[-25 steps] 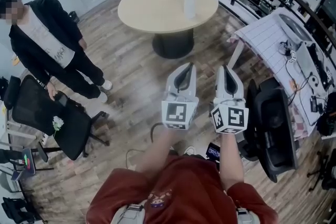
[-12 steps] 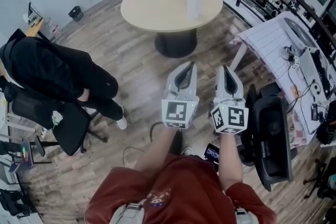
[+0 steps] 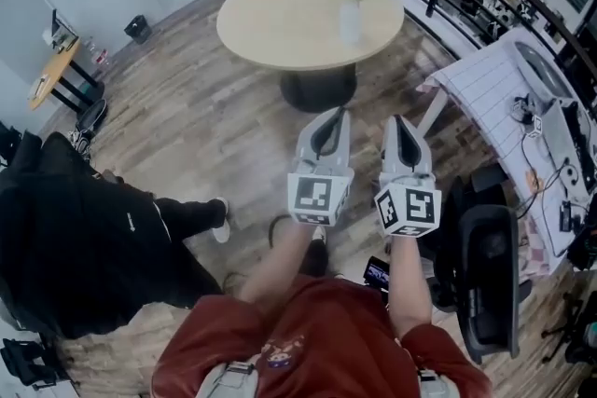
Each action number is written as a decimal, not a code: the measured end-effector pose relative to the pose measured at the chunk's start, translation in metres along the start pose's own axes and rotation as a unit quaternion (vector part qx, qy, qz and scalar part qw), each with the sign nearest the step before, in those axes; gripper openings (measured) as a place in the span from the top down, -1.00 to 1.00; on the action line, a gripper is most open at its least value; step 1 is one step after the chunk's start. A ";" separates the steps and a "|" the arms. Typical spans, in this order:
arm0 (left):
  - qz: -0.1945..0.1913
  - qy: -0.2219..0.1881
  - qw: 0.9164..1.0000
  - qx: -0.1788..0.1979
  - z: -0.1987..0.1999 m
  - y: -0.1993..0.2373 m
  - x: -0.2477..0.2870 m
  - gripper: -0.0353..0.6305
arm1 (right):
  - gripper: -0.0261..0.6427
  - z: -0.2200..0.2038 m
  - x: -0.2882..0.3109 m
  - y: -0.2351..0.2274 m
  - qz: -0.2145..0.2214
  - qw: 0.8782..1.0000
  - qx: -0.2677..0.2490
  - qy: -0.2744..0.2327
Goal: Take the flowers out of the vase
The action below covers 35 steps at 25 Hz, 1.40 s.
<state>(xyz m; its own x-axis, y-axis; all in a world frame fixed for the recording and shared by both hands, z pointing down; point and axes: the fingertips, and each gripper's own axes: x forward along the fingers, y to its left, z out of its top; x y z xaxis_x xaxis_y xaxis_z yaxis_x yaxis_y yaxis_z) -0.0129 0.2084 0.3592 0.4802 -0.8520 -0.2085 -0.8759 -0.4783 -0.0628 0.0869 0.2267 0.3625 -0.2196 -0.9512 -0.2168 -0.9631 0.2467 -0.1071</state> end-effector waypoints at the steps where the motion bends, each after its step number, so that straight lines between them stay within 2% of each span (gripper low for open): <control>1: -0.001 0.000 1.000 -0.001 -0.002 0.003 0.005 0.88 | 0.91 -0.002 0.006 -0.001 0.000 1.000 0.001 0.000; 18: 0.010 0.020 1.000 -0.011 -0.040 0.079 0.082 0.88 | 0.91 -0.044 0.115 -0.007 -0.002 1.000 0.007 0.021; 27: 0.000 0.016 1.000 -0.026 -0.048 0.117 0.126 0.88 | 0.91 -0.050 0.167 -0.015 -0.018 0.999 -0.012 0.031; 35: -0.008 0.005 1.000 -0.018 -0.044 0.151 0.155 0.88 | 0.91 -0.049 0.214 -0.003 -0.019 0.999 -0.018 0.020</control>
<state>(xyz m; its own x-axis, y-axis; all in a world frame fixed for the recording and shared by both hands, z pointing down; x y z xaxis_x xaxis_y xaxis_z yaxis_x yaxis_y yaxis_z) -0.0689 -0.0050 0.3609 0.4950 -0.8459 -0.1985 -0.8659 -0.4992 -0.0316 0.0351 0.0137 0.3636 -0.1884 -0.9664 -0.1751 -0.9756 0.2046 -0.0794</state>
